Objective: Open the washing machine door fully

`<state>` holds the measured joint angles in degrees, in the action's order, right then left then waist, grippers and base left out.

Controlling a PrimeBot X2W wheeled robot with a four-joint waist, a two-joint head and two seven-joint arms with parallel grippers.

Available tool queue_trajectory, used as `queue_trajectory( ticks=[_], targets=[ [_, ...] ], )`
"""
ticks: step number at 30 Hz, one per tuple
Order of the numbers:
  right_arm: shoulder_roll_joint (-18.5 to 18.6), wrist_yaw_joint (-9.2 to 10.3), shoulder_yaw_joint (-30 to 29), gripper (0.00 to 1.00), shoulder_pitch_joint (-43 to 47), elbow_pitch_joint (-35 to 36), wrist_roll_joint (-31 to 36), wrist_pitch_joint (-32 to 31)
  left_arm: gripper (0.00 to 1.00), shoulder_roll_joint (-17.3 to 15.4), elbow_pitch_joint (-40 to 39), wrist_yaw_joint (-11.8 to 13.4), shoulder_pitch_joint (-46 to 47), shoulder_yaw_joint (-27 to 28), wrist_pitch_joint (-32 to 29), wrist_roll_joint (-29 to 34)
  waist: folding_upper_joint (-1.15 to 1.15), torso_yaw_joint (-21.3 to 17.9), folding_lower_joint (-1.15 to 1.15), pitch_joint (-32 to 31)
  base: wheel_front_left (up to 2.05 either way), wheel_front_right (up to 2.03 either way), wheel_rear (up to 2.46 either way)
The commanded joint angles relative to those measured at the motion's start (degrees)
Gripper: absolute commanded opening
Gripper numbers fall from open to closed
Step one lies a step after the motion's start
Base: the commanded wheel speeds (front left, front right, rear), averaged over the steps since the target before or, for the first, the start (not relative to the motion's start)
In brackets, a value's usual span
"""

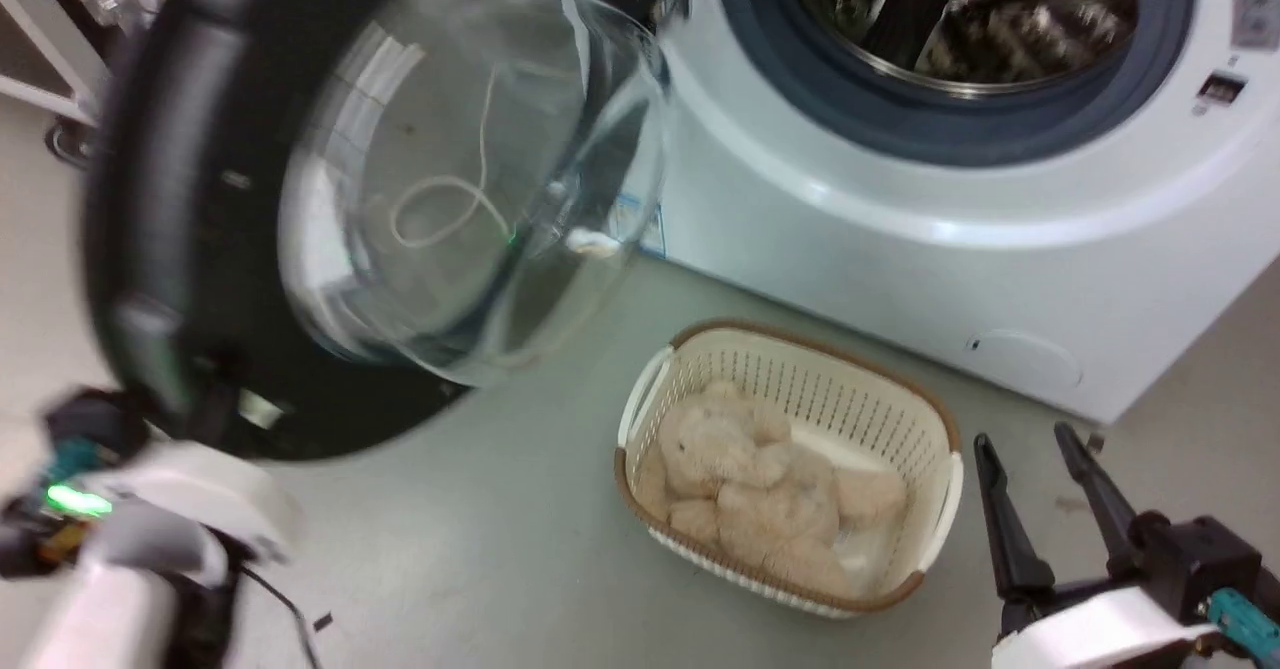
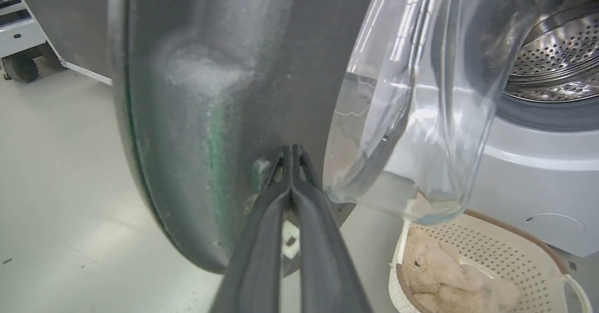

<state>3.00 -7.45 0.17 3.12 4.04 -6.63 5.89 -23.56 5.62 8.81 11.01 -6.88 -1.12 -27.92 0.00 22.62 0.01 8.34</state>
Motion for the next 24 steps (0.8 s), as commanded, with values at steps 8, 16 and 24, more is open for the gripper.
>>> queue_trajectory(
  ticks=[8,16,24],
  targets=[
    [0.29,-0.03,0.50,1.00,-2.97,2.08,2.44,-2.11,0.00,-6.66,11.19,-3.40,11.39,6.32,-0.32,-3.78,0.00,-0.92,-0.01,7.07,0.00,0.00,0.00],
    [1.11,-0.03,-0.23,1.00,-4.17,2.62,2.40,-2.72,0.00,-7.98,20.27,-5.62,17.25,6.86,3.46,-4.07,0.00,-2.28,-0.01,7.64,0.00,0.00,0.00],
    [0.42,-0.03,-2.46,1.00,-3.32,0.61,0.39,-0.83,0.00,-6.00,20.84,-6.71,14.97,4.96,11.77,-1.91,0.00,-2.90,-0.01,1.74,0.00,0.00,0.00]
  ],
)
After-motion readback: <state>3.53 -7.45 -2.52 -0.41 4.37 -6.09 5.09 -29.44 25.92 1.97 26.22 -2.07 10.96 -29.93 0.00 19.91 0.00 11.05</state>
